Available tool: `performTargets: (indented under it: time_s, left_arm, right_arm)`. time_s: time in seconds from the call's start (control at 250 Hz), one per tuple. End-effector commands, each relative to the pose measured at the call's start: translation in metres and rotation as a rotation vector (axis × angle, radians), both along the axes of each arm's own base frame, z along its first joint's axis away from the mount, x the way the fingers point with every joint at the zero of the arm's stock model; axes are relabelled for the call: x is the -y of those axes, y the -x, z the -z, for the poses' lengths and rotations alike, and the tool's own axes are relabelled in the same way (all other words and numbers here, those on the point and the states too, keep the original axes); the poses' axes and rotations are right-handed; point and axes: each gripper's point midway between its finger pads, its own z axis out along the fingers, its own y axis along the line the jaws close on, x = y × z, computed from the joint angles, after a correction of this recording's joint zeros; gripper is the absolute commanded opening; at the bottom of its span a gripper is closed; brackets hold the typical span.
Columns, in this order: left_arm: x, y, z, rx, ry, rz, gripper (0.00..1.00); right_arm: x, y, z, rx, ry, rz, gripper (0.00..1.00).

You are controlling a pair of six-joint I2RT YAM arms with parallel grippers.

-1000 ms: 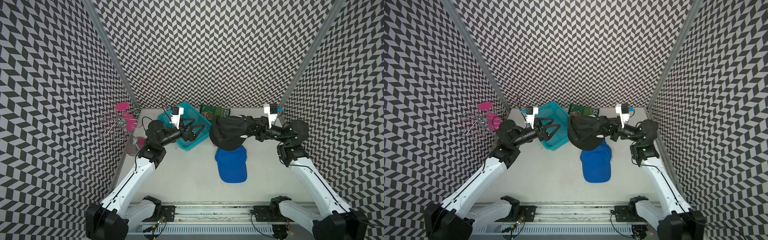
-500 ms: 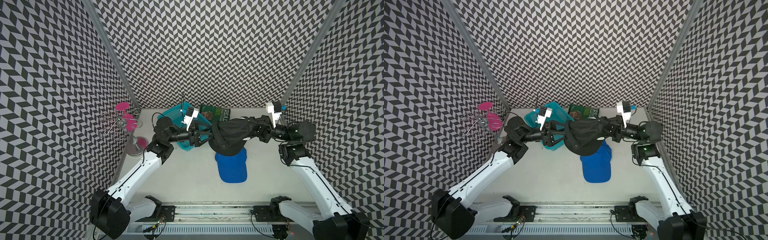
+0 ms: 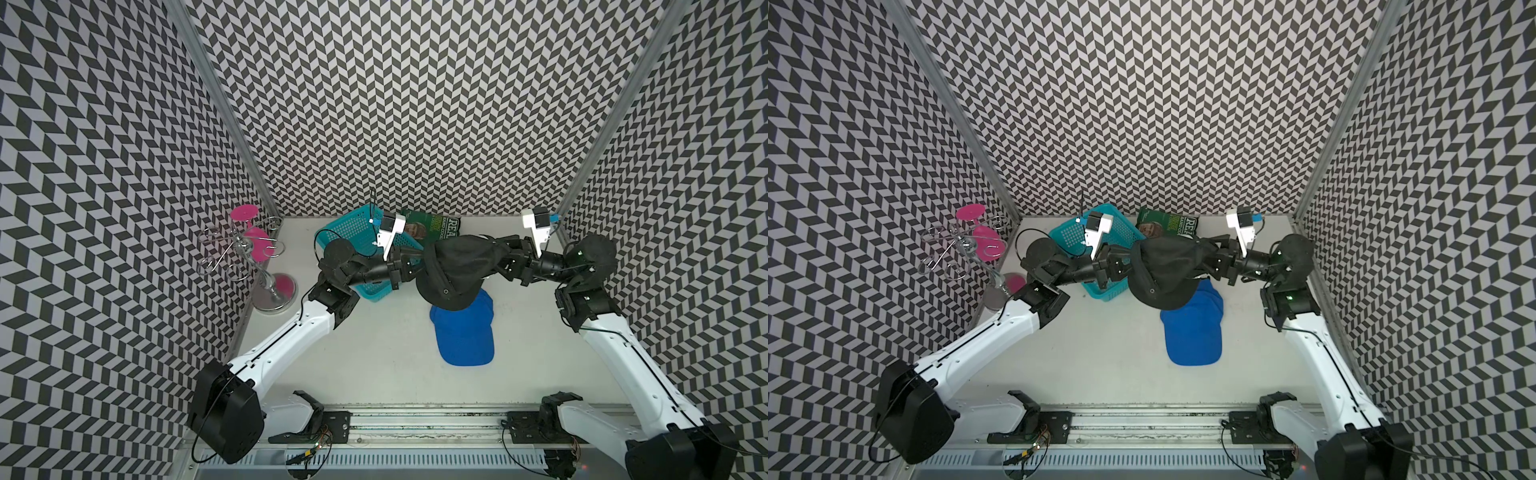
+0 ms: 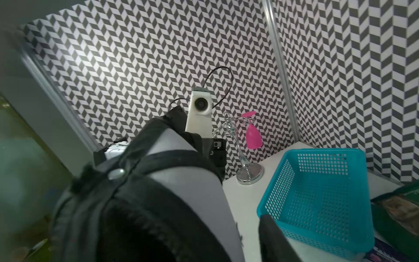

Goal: Turn the baseball cap inside out
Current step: Turn over the baseball cap.

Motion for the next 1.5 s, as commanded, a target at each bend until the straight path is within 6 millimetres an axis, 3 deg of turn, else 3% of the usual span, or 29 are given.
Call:
performTargets:
  time_s: [0.0, 0.092, 0.236, 0.401, 0.537, 0.677, 0.949, 1.154, 1.318, 1.498]
  left_arm:
    - [-0.030, -0.030, -0.014, -0.006, 0.051, -0.304, 0.00]
    - [-0.057, -0.057, 0.004, -0.132, 0.041, -0.533, 0.00]
    - [-0.074, -0.072, 0.030, -0.261, 0.019, -0.661, 0.00]
    - [-0.063, -0.072, 0.036, -0.360, 0.039, -0.601, 0.00]
    - [-0.059, -0.074, 0.039, -0.391, 0.045, -0.583, 0.00]
    - [-0.056, -0.072, 0.036, -0.410, 0.043, -0.558, 0.00]
    - [-0.047, -0.067, 0.038, -0.452, 0.036, -0.495, 0.00]
    - [-0.040, -0.062, 0.037, -0.463, 0.035, -0.448, 0.00]
    - [-0.036, -0.060, 0.037, -0.476, 0.049, -0.419, 0.00]
    - [-0.043, -0.060, 0.028, -0.464, 0.082, -0.448, 0.00]
  right_arm:
    - [0.020, -0.021, 0.007, 0.029, 0.038, 0.231, 0.88]
    - [0.039, -0.030, 0.000, 0.083, 0.029, 0.403, 1.00]
    - [0.053, -0.020, -0.021, 0.178, -0.056, 0.494, 1.00]
    - [0.025, -0.007, -0.023, 0.275, -0.041, 0.468, 1.00]
    - [-0.022, 0.011, -0.010, 0.461, 0.114, 0.519, 0.99]
    - [-0.047, 0.019, 0.005, 0.611, 0.240, 0.614, 1.00]
    - [-0.052, 0.000, 0.016, 0.766, 0.427, 0.842, 0.99]
    - [-0.060, -0.009, 0.020, 0.862, 0.524, 0.867, 1.00]
    - [-0.078, -0.009, 0.021, 0.971, 0.592, 0.811, 1.00]
    - [-0.083, -0.012, 0.042, 0.990, 0.681, 0.784, 1.00]
